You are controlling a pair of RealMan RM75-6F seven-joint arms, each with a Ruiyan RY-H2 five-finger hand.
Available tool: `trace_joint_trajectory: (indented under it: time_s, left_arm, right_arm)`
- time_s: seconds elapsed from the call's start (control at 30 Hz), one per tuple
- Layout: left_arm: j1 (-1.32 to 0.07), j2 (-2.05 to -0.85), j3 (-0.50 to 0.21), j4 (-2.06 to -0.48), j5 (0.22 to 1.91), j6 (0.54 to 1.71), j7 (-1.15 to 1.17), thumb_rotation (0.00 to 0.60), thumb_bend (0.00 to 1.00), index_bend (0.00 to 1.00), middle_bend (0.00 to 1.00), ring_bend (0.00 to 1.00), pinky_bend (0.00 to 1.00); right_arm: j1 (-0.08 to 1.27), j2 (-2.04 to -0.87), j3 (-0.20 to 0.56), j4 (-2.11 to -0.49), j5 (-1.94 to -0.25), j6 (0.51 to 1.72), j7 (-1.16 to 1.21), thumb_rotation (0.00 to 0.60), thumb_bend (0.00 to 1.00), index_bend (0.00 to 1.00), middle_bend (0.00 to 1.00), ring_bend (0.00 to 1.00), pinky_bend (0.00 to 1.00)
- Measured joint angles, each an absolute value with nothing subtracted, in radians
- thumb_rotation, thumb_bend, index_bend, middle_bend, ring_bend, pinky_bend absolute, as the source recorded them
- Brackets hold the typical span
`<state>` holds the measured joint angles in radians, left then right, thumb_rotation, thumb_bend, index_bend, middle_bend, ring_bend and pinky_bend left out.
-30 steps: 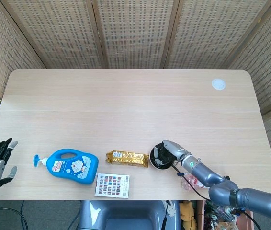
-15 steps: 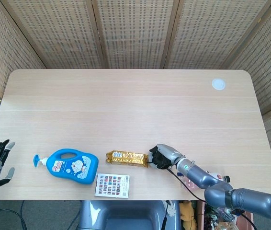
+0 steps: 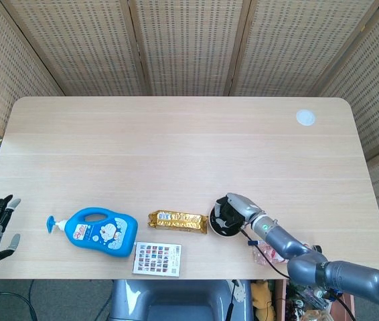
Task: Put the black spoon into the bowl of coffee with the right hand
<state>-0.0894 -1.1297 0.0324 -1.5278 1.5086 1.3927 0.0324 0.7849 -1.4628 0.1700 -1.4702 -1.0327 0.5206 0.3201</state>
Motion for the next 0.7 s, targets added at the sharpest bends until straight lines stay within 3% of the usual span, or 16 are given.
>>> trace_joint_trajectory:
  time_s: [0.4, 0.7]
  left_arm:
    - [-0.091, -1.129, 0.032, -1.531, 1.512, 1.394, 0.033, 0.6, 0.46, 0.0, 0.0, 0.0, 0.0]
    - [-0.088, -1.126, 0.033, -1.532, 1.509, 1.395, 0.033, 0.6, 0.46, 0.0, 0.0, 0.0, 0.0]
  right_arm:
    - [0.769, -1.446, 0.171, -1.509, -1.038, 0.539, 0.314, 0.6, 0.74, 0.7, 0.95, 0.97, 1.0]
    - [0.772, -1.45, 0.174, -1.498, -1.043, 0.529, 0.317, 0.6, 0.44, 0.49, 0.95, 0.97, 1.0]
